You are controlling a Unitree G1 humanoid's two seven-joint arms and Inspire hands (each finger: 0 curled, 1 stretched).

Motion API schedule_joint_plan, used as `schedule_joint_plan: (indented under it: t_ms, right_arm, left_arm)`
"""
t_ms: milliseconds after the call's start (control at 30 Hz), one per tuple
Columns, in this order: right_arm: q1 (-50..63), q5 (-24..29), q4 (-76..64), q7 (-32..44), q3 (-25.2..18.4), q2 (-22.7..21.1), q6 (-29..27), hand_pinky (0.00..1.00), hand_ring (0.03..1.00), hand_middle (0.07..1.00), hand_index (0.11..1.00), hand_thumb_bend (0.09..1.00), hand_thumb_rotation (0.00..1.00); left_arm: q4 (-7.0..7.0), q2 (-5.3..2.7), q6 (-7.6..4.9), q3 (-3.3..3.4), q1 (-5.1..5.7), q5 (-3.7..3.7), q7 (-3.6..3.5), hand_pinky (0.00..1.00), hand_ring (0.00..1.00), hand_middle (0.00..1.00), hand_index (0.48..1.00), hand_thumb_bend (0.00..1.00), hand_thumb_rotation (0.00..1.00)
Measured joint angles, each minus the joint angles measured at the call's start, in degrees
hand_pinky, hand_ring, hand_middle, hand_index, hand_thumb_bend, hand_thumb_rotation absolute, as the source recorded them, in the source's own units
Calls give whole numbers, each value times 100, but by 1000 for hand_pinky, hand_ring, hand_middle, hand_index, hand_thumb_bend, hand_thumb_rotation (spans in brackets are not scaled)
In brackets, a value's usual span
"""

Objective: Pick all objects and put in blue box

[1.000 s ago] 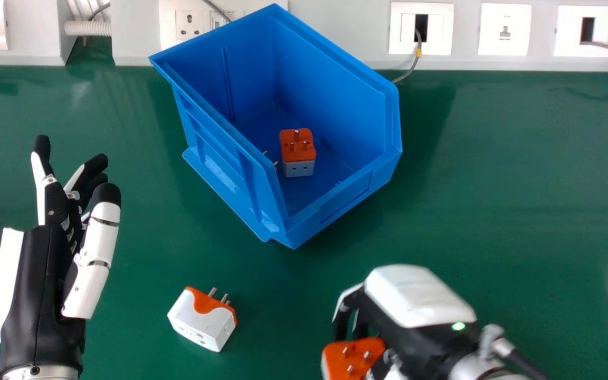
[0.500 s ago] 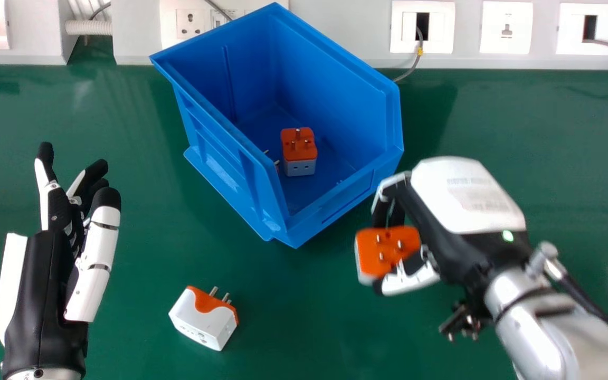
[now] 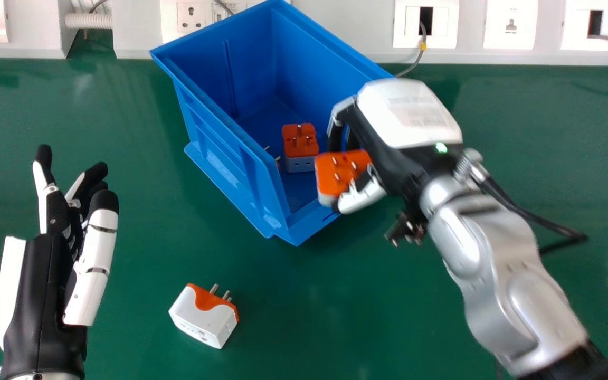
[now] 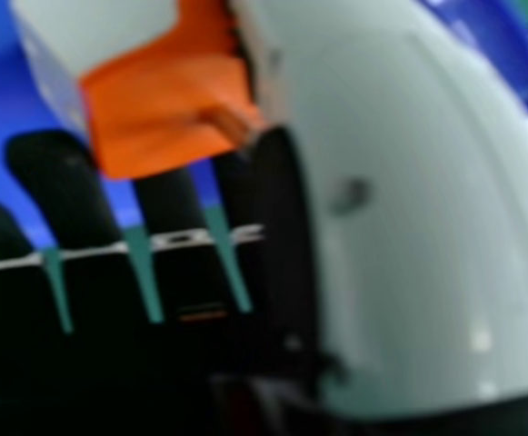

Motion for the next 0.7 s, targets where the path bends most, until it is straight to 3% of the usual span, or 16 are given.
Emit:
schedule_joint_plan:
  t_ms: [133, 233, 500, 700]
  right_arm:
    - [-716, 39, 795, -163, 107, 107, -112, 200, 315, 438, 530, 509, 0]
    - [-1223, 13, 1472, -409, 230, 219, -136, 223, 369, 502, 536, 505, 0]
    - [-2274, 95, 3202, -1131, 472, 589, -254, 172, 349, 477, 554, 501, 0]
    - [-2851, 253, 4423, -1556, 688, 876, -385, 201, 364, 495, 542, 506, 0]
  left_arm:
    - [-6, 1, 4, 1, 34, 3, 7, 829, 906, 913, 895, 292, 851]
    - [-12, 0, 10, 1, 60, 1, 5, 832, 906, 915, 896, 298, 844]
    - [-45, -13, 13, -3, 164, 2, 16, 811, 896, 906, 889, 288, 821]
    - [-195, -62, 28, -27, 316, 6, 26, 810, 895, 905, 888, 286, 832]
